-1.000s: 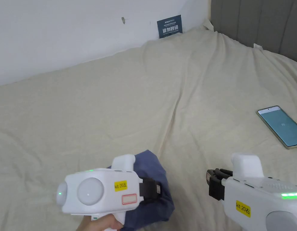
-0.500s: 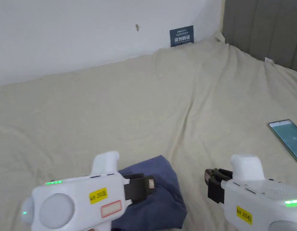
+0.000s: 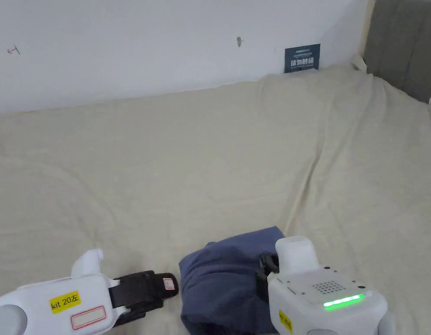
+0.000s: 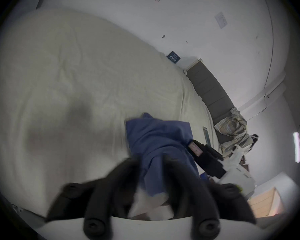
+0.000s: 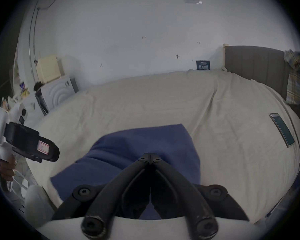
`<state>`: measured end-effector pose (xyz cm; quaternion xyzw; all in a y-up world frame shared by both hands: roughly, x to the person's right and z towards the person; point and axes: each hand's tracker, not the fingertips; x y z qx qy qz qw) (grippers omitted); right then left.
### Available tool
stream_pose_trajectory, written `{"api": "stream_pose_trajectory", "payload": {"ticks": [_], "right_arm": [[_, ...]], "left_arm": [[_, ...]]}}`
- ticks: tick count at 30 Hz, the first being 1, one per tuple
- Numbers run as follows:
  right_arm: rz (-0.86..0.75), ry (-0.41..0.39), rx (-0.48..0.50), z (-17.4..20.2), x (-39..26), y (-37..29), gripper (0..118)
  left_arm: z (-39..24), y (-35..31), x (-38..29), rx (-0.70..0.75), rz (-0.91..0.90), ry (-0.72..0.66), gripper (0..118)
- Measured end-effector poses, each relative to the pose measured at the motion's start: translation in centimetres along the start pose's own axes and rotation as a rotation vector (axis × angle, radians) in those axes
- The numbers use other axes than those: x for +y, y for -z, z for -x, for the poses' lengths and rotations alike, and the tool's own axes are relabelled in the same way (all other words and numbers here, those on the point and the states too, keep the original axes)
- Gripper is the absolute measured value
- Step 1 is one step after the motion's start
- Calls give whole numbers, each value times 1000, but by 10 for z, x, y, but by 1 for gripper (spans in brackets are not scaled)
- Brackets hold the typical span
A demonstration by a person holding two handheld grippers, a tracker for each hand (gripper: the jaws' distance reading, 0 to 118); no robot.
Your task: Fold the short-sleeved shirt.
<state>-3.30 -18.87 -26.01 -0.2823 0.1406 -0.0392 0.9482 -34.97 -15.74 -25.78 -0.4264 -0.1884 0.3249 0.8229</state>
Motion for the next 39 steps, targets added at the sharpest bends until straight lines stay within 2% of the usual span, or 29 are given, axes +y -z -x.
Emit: {"api": "stream_pose_trajectory", "payload": {"ticks": [2,3,4,6,8,11,15,17,22,23,24,25,27,30,33,39], "right_arm": [[20,10,-14,-3,-6,12,0],[30,26,-23,-7,-9,16,0],[27,45,-17,-11,-12,18,0],[10,39,-25,-15,-16,21,0],[-12,-23,-41,-16,-20,24,0],[-27,-66,-43,-15,-25,25,0],[-44,-65,-44,-15,-30,25,0],[-48,-53,-41,-17,-32,25,0],[-47,-25,-27,-21,-31,24,0],[-47,-17,-22,-22,-32,24,0],[-48,-13,-21,-23,-32,24,0],[-48,-11,-20,-22,-32,24,0],[-47,-4,-23,-22,-31,23,0],[-32,10,-18,-22,-25,20,0],[-19,13,-21,-22,-18,13,0],[-62,48,-43,-23,-9,-11,0]], "left_arm": [[6,19,0,-40,50,-57,105],[10,28,0,-67,78,-75,118],[14,29,3,-102,8,-80,117],[19,41,-1,-120,71,-161,117],[22,52,-1,-106,97,-210,117],[25,76,0,-159,156,-229,117],[11,98,3,-253,151,-274,117],[5,114,3,-237,178,-296,117],[-5,126,4,-226,183,-253,117],[-5,126,6,-216,190,-266,115],[-5,125,8,-189,194,-303,106],[-1,123,10,-171,186,-309,92],[4,126,9,-77,170,-323,46],[11,124,1,-157,168,-384,41],[3,119,2,-96,171,-291,37],[-7,105,7,-97,168,-268,34]]}}
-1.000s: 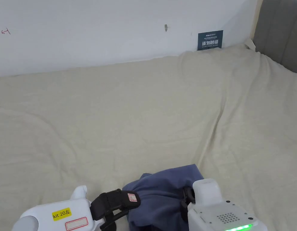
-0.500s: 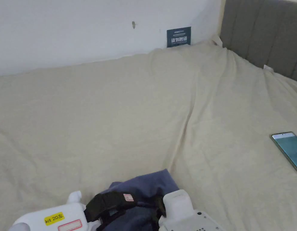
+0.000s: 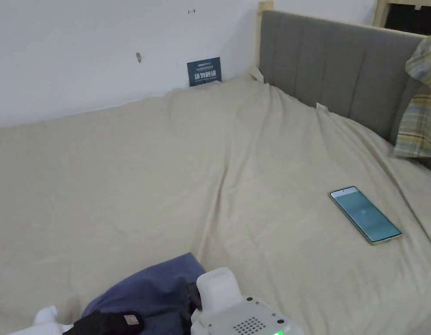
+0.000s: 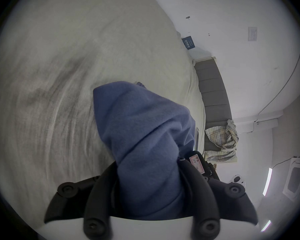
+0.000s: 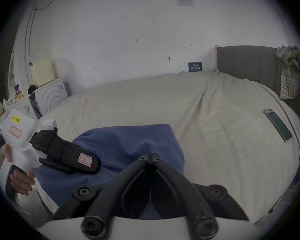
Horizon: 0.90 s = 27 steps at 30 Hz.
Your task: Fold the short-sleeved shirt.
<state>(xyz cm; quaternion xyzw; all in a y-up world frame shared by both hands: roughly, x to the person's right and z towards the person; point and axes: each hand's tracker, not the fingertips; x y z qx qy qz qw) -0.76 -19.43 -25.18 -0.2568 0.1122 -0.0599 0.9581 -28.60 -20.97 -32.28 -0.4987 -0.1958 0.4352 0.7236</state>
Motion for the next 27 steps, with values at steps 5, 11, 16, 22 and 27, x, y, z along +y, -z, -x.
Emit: {"api": "stream_pose_trajectory", "payload": {"ticks": [5,11,16,22,27], "right_arm": [[-49,-7,-14,8,13,-18,0],[-125,-3,-1,32,29,-34,0],[-173,-13,14,59,37,-39,0],[-198,-34,20,85,43,-36,0],[-211,-37,20,99,48,-32,0]], "left_arm": [[-7,-18,-5,-1,-18,37,34],[12,-72,13,39,-68,55,34],[31,-135,36,156,-145,116,34],[57,-211,70,311,-208,153,34],[83,-271,98,447,-256,169,34]]}}
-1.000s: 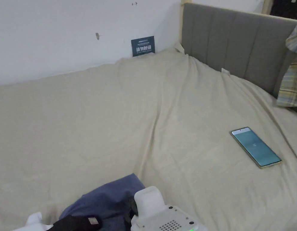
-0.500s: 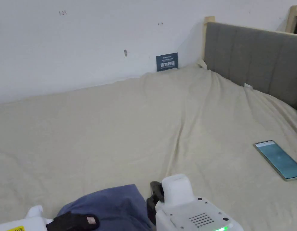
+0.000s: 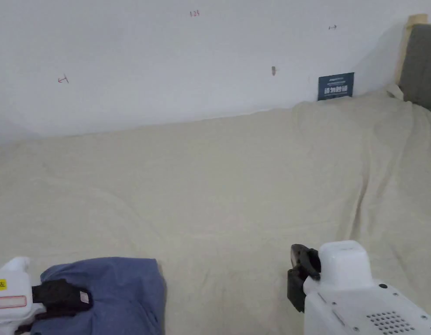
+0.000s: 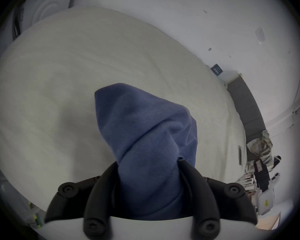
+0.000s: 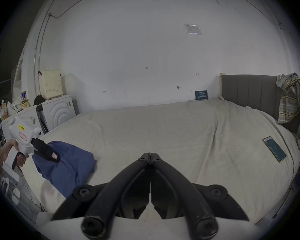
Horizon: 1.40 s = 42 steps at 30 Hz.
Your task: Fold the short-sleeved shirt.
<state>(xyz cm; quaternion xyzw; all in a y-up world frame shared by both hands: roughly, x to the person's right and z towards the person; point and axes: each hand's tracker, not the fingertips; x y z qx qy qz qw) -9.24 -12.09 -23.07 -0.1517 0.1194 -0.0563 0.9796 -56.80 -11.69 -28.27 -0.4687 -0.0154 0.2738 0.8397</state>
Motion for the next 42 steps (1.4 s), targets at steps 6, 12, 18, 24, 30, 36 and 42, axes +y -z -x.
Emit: {"api": "stream_pose_trajectory", "payload": {"ticks": [6,12,18,24,30,36,42], "right_arm": [[-1,-11,-7,15,3,8,0],[10,-11,-20,30,-2,18,0],[16,-2,-33,35,-5,22,0],[33,-14,-63,34,-5,25,0],[53,-25,-57,41,1,30,0],[52,-30,-31,45,2,27,0],[41,-22,-7,36,9,19,0]], "left_arm": [[58,-41,27,168,-30,5,34],[135,-57,66,437,-54,42,33],[158,-65,82,729,-128,128,33],[161,-55,72,829,-172,146,60],[149,-78,50,837,-235,75,118],[152,-103,51,713,-292,84,90],[66,-101,-4,608,-456,233,6]]}}
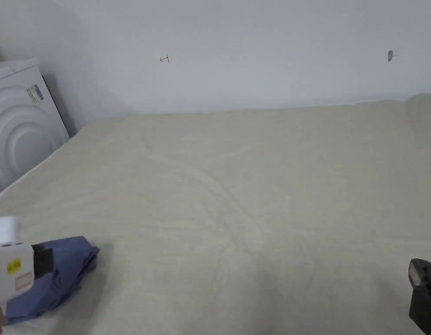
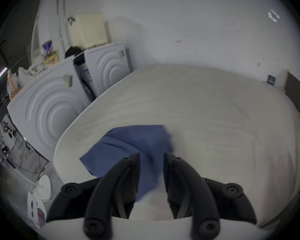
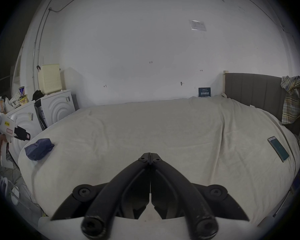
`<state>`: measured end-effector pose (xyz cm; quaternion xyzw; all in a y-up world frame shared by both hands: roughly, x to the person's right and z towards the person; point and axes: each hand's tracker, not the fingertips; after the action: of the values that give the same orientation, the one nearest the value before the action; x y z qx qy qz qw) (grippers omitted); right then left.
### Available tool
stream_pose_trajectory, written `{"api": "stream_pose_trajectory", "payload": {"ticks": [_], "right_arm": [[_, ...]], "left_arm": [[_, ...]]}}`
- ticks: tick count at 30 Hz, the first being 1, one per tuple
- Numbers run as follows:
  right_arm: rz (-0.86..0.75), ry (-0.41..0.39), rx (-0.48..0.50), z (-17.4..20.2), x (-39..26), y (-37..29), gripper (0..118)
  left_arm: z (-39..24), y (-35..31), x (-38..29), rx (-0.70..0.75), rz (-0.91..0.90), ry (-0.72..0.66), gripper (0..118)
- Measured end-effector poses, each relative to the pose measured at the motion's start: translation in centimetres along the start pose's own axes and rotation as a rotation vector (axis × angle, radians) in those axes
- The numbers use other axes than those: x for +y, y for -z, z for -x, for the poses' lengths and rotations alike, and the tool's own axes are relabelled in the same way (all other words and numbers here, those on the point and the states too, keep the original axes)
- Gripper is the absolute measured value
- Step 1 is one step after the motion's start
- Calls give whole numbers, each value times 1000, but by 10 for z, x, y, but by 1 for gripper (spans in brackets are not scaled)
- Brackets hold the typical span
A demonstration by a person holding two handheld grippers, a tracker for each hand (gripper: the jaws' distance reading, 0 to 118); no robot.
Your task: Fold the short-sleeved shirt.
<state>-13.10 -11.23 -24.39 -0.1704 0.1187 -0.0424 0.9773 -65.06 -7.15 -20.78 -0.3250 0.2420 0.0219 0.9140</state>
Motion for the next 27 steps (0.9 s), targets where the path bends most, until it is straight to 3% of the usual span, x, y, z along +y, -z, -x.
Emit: {"api": "stream_pose_trajectory", "payload": {"ticks": [4,7,12,16,18,20,21,23,27], "right_arm": [[-11,-13,20,-13,5,-6,0],[-23,-24,31,-22,11,-13,0],[-40,-30,42,-35,22,-23,0],[-56,-81,59,-41,31,-34,0],[-83,-94,61,-44,36,-42,0],[-107,-71,90,-46,44,-50,0],[-119,-62,92,-47,46,-52,0],[-154,-57,87,-47,51,-58,0],[-208,-124,61,-45,53,-67,0]], "left_arm": [[-74,-54,-14,-6,-94,35,2],[-100,-68,-19,-122,-154,28,0],[-170,-120,-31,-169,-293,52,0],[-223,-152,-43,-229,-321,42,0],[-244,-161,-50,-237,-355,38,0],[-269,-178,-58,-153,-440,80,0],[-280,-184,-61,-102,-456,68,0],[-288,-199,-63,-203,-473,31,0],[-300,-221,-62,-232,-467,10,0]]}}
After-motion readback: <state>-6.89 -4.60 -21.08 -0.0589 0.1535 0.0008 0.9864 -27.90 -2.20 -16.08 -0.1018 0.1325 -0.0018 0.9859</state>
